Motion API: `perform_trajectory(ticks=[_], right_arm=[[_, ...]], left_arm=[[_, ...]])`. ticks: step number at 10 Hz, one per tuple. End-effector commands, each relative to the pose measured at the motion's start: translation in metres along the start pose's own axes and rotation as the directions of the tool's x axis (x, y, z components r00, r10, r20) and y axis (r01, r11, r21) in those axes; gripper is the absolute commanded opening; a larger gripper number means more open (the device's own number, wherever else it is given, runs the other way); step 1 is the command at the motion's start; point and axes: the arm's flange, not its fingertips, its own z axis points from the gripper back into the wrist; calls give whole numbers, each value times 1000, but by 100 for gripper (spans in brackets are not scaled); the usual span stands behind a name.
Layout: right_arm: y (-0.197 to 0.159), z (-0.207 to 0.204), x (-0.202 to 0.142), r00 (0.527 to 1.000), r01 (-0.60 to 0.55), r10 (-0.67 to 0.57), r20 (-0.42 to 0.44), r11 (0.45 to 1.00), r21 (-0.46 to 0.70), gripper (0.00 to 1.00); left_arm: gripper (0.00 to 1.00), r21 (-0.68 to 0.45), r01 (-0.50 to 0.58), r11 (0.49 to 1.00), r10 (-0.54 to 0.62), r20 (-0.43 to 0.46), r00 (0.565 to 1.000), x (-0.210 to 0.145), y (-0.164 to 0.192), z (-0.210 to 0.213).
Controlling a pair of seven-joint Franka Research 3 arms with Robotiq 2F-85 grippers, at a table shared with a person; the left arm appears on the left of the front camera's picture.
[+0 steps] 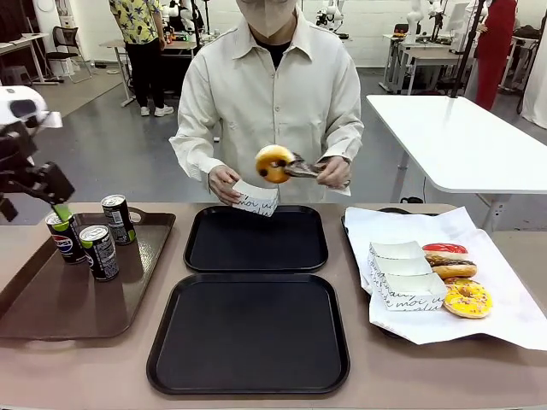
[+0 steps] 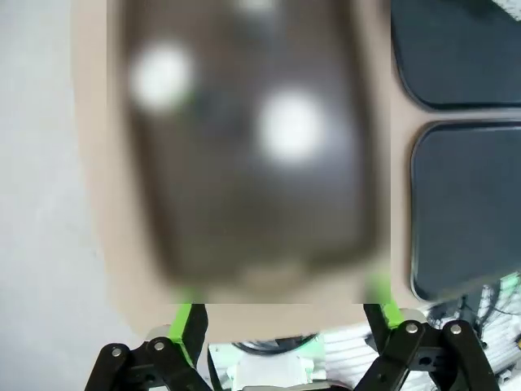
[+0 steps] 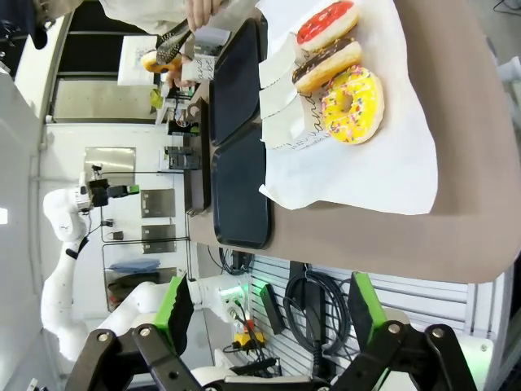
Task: Set up donuts and drinks on trays.
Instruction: Pick up one Pepsi coke and place it on the Flat Tray.
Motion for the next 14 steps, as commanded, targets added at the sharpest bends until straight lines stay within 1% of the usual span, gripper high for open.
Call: perform_trajectory(ticks=[1,2,3,7,8,9,10,11,12,14], right_arm=[[0,-2,2,1000,-19,19,1,1000,18,100],[0,-2,2,1000,-19,19,1,1000,18,100],[0,-2,2,1000,-19,19,1,1000,18,100],[0,-2,2,1000,-19,19,1,1000,18,100],[0,-2,2,1000,-19,19,1,1000,18,100],[0,-2,2,1000,-19,19,1,1000,18,100],[0,-2,2,1000,-19,19,1,1000,18,100],[0,-2,2,1000,-19,19,1,1000,18,100],[0,-2,2,1000,-19,19,1,1000,18,100],[0,-2,2,1000,-19,19,1,1000,18,100]], left_arm=[[100,68,11,998,-15,62,998,3,5,-24],[100,-83,9,997,0,99,995,-6,11,-26],[100,32,26,999,-27,28,999,4,-5,-11],[100,32,26,999,-27,28,999,4,-5,-11],[100,13,41,999,-41,37,998,3,-4,-14],[100,22,48,999,-50,98,994,14,-9,-12],[100,53,48,997,-54,119,991,26,-15,-15],[100,49,55,997,-60,111,992,34,-18,-18],[100,76,87,993,-94,96,991,43,-22,-24],[100,101,93,991,-98,45,994,63,-27,-42]])
